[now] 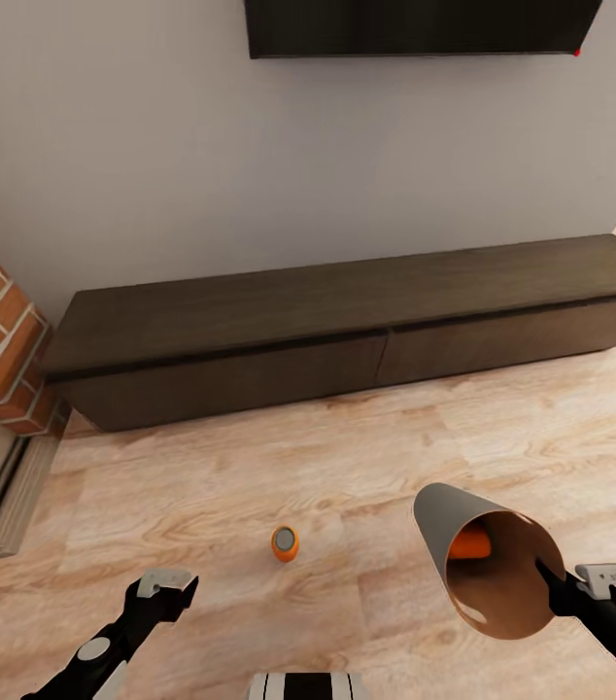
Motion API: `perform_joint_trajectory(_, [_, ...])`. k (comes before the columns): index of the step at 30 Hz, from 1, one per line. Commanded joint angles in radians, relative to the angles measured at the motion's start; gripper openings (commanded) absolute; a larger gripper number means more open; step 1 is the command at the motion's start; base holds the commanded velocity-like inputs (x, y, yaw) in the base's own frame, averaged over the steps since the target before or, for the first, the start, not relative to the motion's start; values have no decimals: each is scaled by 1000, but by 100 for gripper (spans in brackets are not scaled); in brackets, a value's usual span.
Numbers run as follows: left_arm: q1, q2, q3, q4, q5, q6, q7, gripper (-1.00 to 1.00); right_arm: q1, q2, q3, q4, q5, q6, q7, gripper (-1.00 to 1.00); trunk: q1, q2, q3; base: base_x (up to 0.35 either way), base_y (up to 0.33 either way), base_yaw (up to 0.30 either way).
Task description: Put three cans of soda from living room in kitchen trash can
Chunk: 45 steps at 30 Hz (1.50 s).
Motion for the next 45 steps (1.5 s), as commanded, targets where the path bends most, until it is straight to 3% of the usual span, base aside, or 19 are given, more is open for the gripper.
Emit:
perform_joint_trajectory(1, [0,-1,0,5,0,1,-1,100,0,0,-1,-1,-7,0,4,-100,0,0,1,255,-188,-180])
perform_joint_trajectory(10, [-1,-43,-7,72,-19,1,-2,100,0,1,5,-1,-4,0,-37,-100,0,0,6,204,-212,-86])
perform_joint_trajectory(25, [-3,-63,-5,69,-35,15,-3,100,0,3,12,-1,0,-2,-59,-100,0,0,7,31,-33,-4])
perform_joint_trajectory(29, [-9,-97,-7,48,-35,87,-4,100,0,4,12,-1,1,-2,-59,-100,0,0,7,1,-1,0])
perform_joint_trajectory(34, [-51,-133,-8,-19,-35,251,-4,100,0,4,12,-1,1,-2,-57,-100,0,0,7,0,0,0])
perform_joint_trajectory(37, [-123,-154,-6,-32,-32,358,-3,100,0,4,12,-1,2,-2,-55,-100,0,0,7,0,0,0])
perform_joint_trajectory(39, [-184,-184,-4,-36,-31,439,7,100,0,3,12,-1,2,-2,-55,-100,0,0,7,0,0,0])
perform_joint_trajectory(45, [-318,-218,5,-25,-30,540,10,100,0,12,12,-1,4,-2,-56,-100,0,0,7,0,0,0])
